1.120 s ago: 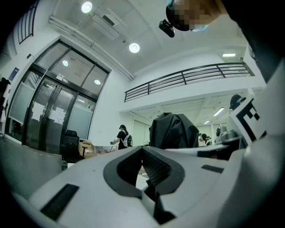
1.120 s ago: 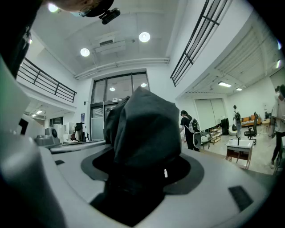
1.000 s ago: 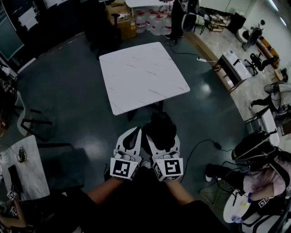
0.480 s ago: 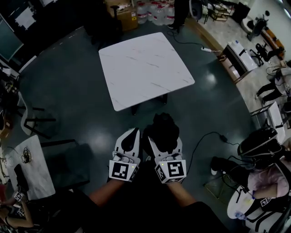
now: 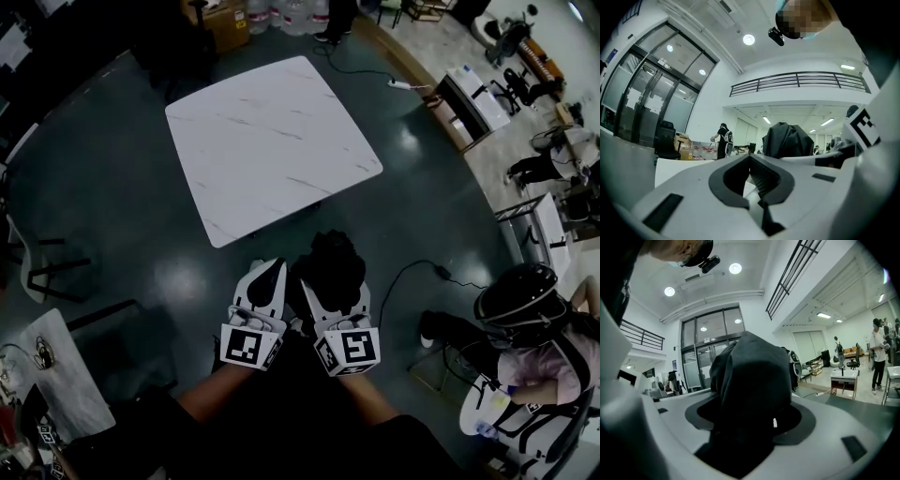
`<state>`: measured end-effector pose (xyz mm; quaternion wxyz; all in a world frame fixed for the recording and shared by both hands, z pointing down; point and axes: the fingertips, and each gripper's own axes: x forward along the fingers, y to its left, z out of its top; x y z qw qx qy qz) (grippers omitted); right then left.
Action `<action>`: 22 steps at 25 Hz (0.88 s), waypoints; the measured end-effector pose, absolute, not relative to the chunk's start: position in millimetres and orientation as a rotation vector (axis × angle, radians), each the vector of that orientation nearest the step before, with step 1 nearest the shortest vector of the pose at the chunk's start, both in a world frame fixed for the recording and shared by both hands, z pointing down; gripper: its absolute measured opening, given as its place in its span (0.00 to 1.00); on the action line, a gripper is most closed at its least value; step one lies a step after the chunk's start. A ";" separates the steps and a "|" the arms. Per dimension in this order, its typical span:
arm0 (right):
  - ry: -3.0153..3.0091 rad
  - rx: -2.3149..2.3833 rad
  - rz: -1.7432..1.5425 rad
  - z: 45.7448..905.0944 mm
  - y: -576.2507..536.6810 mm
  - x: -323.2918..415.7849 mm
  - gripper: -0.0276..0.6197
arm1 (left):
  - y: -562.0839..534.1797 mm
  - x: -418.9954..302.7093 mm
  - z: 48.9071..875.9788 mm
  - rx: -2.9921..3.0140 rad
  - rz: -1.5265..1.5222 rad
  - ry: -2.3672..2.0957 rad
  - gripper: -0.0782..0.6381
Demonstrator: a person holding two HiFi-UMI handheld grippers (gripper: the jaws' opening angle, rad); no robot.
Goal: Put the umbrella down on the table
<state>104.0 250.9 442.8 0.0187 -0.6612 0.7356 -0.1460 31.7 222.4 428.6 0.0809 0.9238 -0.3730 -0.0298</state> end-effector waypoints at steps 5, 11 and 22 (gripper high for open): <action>2.287 -2.085 -0.521 454.4 189.6 109.6 0.57 | 151.2 25.4 433.7 2.728 -0.032 -1.150 0.12; 2.341 -2.169 -0.496 455.9 107.9 111.5 0.57 | 68.5 20.5 417.3 2.717 -0.152 -1.099 0.12; 2.295 -2.192 -0.586 461.5 4.3 96.9 0.57 | -30.4 6.8 424.9 2.744 -0.144 -0.991 0.12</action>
